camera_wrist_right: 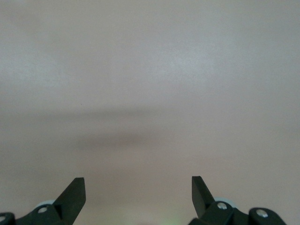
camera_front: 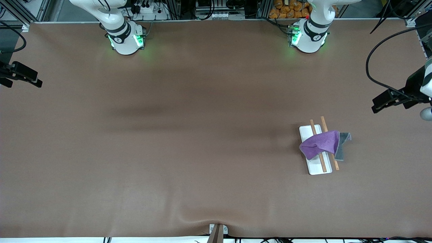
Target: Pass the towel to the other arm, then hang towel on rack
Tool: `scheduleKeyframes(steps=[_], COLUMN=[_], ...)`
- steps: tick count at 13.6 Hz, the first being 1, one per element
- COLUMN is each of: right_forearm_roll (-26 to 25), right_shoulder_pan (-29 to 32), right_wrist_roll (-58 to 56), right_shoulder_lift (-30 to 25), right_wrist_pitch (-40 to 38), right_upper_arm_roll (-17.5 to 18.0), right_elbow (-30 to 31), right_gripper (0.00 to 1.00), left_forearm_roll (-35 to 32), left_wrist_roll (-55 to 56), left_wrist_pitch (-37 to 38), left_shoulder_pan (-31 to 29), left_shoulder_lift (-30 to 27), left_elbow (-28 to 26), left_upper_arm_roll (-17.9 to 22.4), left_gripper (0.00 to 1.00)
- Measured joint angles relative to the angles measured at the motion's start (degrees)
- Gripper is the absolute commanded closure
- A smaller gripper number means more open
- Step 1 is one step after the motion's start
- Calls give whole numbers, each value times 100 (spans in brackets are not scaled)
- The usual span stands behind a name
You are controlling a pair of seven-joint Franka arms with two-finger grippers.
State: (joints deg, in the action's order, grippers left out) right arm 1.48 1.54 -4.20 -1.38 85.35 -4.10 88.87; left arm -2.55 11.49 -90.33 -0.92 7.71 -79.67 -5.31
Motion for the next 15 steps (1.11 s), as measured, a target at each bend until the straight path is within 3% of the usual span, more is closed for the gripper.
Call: scheduleKeyframes(steps=[5,9,15], right_forearm_roll=[0,0,0], right_shoulder_pan=[0,0,-1], right_wrist_roll=[0,0,0], right_shoulder_lift=[0,0,0], right_wrist_pitch=[24,27,27], right_upper_arm_roll=[3,4,3], right_elbow=[0,-1,-2], right_gripper=[0,0,0], left_forearm_roll=[33,161,199], left_wrist_roll=[-14,-19,-21], left_wrist_pitch=[300,443,448], left_shoulder_pan=[128,206,570], left_shoulder_lift=[-66,-441,-536], left_elbow=[-13,-336,-621], left_upper_arm_roll=[161,199,403], left_gripper=[0,0,0])
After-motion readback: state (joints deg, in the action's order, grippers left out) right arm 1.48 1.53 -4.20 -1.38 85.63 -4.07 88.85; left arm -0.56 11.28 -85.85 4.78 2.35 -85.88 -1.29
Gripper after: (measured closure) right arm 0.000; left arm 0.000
